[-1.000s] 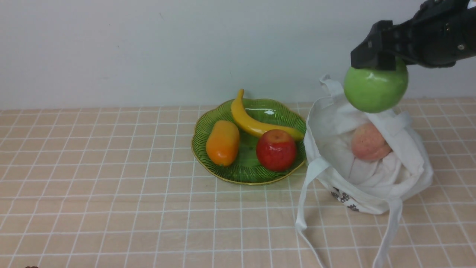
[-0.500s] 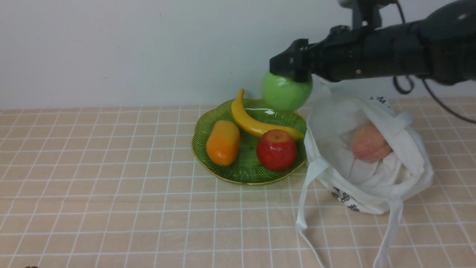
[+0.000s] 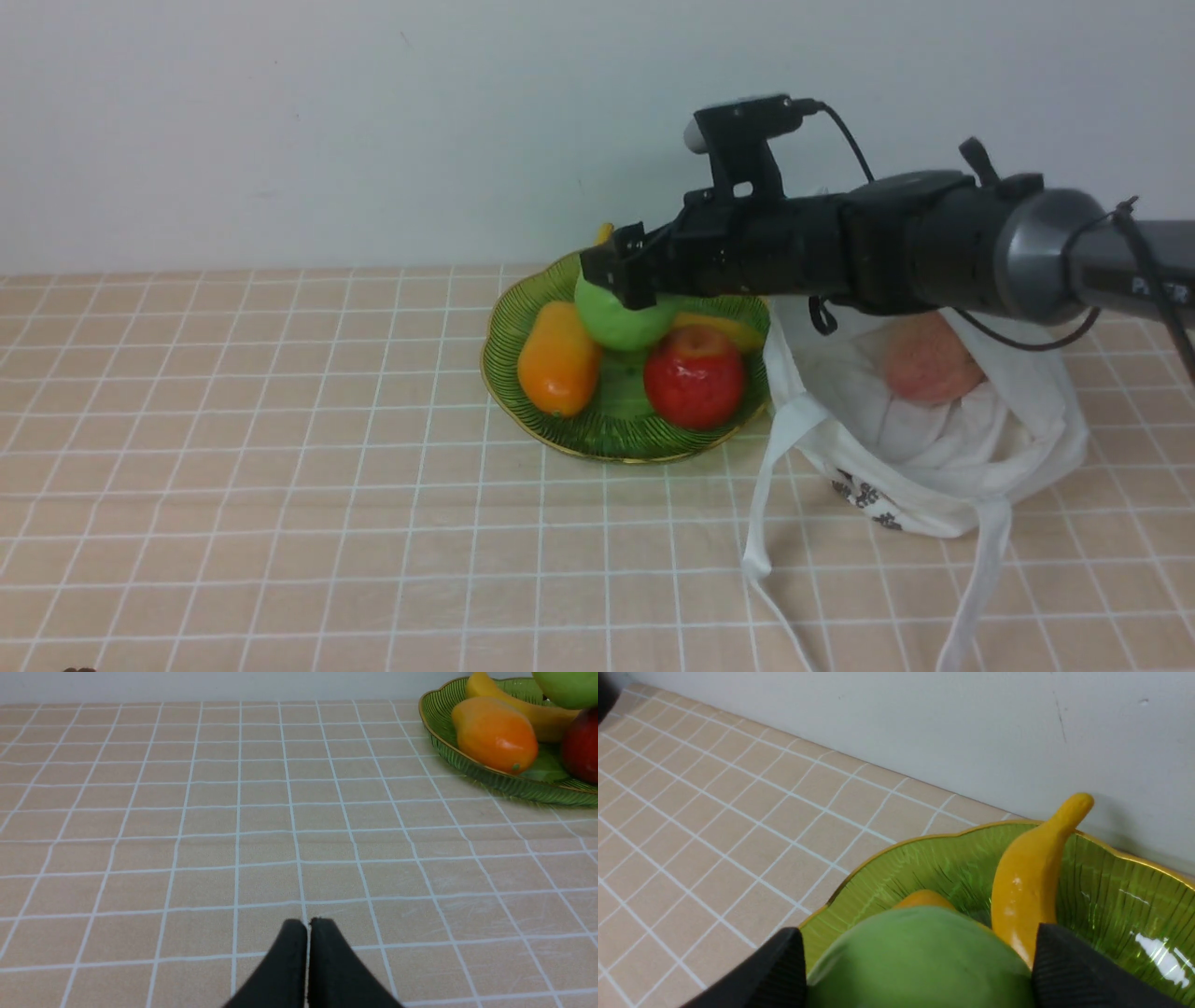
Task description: Take the fruit out of the bag on the brown coffee tablecloth and place them on the plate.
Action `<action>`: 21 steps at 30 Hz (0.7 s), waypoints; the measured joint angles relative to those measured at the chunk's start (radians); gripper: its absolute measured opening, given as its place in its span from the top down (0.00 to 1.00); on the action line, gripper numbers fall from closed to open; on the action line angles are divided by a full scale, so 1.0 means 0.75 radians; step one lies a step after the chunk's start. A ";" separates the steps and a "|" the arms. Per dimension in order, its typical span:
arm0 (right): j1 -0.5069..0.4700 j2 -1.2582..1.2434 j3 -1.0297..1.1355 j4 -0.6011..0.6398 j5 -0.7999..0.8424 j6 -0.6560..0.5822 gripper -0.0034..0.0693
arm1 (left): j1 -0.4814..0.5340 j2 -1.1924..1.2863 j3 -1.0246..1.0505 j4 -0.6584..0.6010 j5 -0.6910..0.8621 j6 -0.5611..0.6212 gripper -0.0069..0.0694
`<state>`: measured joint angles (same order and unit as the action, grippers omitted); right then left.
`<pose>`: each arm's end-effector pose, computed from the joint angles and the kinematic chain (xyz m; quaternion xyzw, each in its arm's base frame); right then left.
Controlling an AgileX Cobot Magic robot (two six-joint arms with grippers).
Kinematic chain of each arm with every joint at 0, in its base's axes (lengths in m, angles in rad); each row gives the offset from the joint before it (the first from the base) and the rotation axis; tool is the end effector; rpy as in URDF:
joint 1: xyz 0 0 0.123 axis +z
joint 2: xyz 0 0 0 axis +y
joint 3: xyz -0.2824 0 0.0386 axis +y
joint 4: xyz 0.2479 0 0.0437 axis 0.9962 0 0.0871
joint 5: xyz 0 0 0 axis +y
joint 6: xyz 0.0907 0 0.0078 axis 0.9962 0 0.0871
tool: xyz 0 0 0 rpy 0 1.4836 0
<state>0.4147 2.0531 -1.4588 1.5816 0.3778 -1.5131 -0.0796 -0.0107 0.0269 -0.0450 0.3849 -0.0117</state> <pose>0.4158 0.2199 0.2119 -0.2394 0.8165 0.2767 0.4466 0.0520 -0.0057 0.1701 0.0156 0.8087 -0.0459 0.5863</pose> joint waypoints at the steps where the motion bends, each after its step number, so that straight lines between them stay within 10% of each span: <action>1: 0.000 0.000 0.000 -0.001 -0.005 -0.001 0.13 | 0.000 0.000 0.000 0.000 0.000 0.000 0.92; 13: -0.005 -0.161 -0.001 -0.397 0.007 0.168 0.02 | 0.000 0.000 0.000 0.000 0.000 0.000 0.92; 21: -0.110 -0.545 -0.001 -1.073 0.333 0.837 0.38 | 0.000 0.000 0.000 0.000 0.000 0.000 0.92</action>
<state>0.3319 1.6441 -1.4596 0.7769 0.6279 -0.8855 -0.0796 -0.0107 0.0269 -0.0450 0.3849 -0.0117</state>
